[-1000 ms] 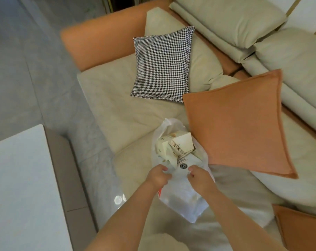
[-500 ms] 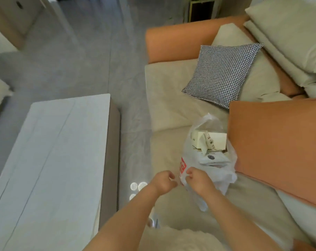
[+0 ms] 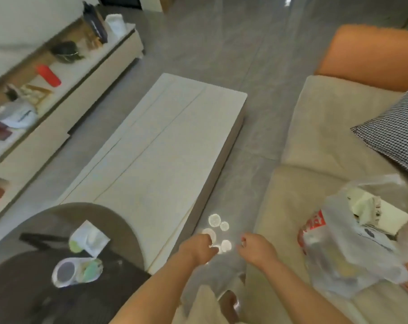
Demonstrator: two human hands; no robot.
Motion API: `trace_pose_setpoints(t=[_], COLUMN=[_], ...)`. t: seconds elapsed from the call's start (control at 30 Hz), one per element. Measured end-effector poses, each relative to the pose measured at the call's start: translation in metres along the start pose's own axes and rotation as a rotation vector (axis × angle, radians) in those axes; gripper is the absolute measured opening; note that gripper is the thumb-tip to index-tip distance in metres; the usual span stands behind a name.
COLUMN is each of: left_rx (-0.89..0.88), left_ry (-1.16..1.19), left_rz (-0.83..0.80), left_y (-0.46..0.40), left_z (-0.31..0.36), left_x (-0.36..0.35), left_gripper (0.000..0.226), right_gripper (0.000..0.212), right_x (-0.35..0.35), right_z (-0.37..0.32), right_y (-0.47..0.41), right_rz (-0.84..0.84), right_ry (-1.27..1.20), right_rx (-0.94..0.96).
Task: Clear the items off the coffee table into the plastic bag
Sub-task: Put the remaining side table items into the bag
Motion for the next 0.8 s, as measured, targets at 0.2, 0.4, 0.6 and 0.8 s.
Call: trace_pose_setpoints(t=[0.2, 0.4, 0.6, 0.8], left_rx=[0.127, 0.257, 0.399, 0.507], left_ry=[0.143, 0.24, 0.344, 0.514], left_rz=[0.069, 0.173, 0.369, 0.55], left_y=[0.049, 0.101, 0.142, 0.153], left_z=[-0.128, -0.262, -0.373, -0.445], left_x=[0.016, 0.022, 0.038, 0.061], left_gripper=[0.048, 0.05, 0.052, 0.06], right_gripper=[0.025, 0.037, 0.049, 0.051], right_x=[-0.05, -0.111, -0.153, -0.176], right_z=[-0.118, -0.242, -0.345, -0.421], right_y=[0.009, 0.028, 0.047, 0.046], right_rz=[-0.077, -0.126, -0.124, -0.093], right_ry=[0.165, 0.338, 0.436, 0.511], right_rx=[0.143, 0.299, 0.422, 0.548])
Point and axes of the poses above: each hand's wrist, its own y-axis away from the middle knuckle, its own x-axis out of the back of the hand, z = x × y, the point moved 10 cm from there along -y, towards the middle knuckle, and after that the axes turned 8 degrees about y, right-handed, at the moved point
